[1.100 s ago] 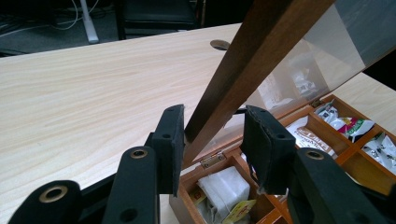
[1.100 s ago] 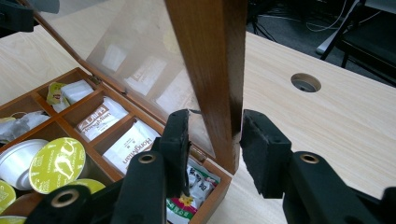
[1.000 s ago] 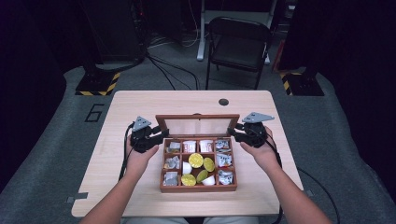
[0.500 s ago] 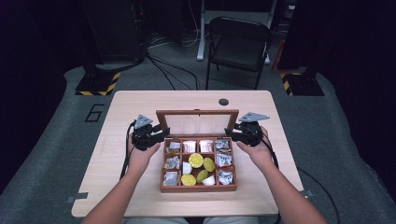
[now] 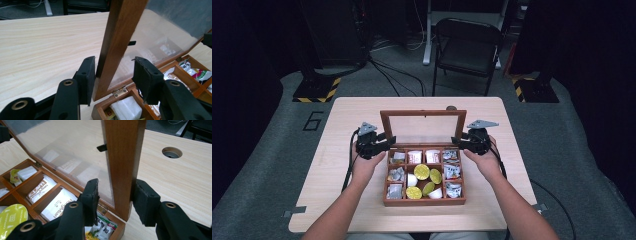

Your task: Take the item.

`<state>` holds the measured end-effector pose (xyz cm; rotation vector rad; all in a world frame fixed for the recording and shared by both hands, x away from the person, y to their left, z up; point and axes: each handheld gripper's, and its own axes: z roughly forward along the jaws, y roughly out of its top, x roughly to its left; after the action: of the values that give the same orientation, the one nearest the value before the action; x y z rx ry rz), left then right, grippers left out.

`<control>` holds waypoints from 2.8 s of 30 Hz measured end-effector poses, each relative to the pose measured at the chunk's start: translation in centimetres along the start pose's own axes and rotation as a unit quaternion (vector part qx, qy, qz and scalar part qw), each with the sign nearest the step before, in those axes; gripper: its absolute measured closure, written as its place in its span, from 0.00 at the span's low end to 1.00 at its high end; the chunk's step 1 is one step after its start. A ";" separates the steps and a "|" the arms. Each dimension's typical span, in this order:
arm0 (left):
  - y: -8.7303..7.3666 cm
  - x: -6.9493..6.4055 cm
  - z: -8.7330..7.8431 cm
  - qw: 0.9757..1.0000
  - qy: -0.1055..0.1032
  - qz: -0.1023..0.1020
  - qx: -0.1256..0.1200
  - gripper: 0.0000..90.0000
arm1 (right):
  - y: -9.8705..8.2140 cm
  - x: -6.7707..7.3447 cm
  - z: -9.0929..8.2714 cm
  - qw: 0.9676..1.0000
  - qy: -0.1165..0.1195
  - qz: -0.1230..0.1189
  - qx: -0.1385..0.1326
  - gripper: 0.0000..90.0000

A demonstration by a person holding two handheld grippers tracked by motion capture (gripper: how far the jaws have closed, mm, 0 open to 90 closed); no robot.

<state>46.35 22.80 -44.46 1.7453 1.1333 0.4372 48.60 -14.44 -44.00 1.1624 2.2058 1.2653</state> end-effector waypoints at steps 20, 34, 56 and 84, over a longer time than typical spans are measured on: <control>-0.8 -0.3 1.9 1.000 0.003 0.001 0.012 0.50 | 0.3 0.1 0.2 1.000 -0.001 -0.003 -0.001 0.60; -0.8 -0.4 2.4 1.000 0.016 0.000 0.012 0.49 | -0.4 0.3 1.3 1.000 -0.015 0.010 0.008 0.56; -0.9 -0.8 4.1 0.999 0.025 -0.031 0.013 0.32 | 0.0 1.6 2.8 0.997 -0.072 0.041 0.008 0.43; -0.4 0.4 5.8 0.997 0.013 -0.067 0.038 0.31 | 0.7 0.8 4.3 0.994 -0.076 0.074 0.036 0.37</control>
<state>50.50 20.05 -47.54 1.7198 1.2915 0.3391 51.16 -11.20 -45.70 1.4235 2.1030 1.1204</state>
